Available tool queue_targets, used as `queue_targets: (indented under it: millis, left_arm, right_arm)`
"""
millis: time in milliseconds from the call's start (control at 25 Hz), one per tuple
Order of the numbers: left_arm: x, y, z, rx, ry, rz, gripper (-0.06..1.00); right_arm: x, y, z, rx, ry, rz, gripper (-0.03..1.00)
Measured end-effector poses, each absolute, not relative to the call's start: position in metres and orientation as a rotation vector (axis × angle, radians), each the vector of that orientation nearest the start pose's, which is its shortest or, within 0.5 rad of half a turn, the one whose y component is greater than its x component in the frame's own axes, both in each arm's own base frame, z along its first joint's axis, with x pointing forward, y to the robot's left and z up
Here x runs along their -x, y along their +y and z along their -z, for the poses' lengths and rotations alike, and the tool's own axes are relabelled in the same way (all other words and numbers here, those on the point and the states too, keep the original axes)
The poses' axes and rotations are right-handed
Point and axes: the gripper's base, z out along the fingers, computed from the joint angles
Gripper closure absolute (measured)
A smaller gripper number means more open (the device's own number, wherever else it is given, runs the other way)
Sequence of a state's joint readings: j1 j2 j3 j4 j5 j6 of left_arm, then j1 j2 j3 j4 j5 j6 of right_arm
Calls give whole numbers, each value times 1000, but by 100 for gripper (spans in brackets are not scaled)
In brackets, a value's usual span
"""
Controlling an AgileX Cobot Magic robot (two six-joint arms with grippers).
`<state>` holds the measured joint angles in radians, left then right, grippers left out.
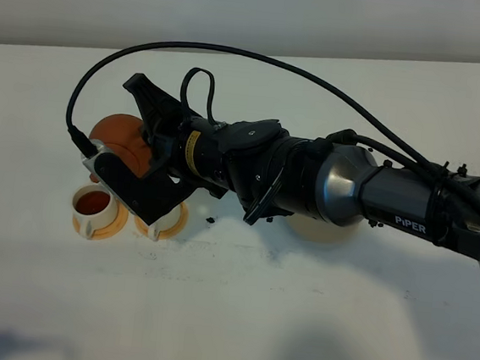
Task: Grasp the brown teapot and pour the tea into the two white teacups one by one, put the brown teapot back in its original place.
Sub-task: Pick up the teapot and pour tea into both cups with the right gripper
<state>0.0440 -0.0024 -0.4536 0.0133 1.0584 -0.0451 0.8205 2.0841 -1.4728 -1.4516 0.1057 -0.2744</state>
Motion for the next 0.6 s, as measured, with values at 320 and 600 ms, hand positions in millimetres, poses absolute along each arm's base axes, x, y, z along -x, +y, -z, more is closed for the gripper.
queue_targets:
  millis: [320, 600]
  left_arm:
    - [0, 1, -264, 93, 2084, -15, 62]
    - [0, 1, -264, 93, 2084, -15, 62]
  right_arm:
    - [-333, 343, -197, 2064, 682, 653, 86]
    - [-333, 343, -198, 2070, 664, 662, 86]
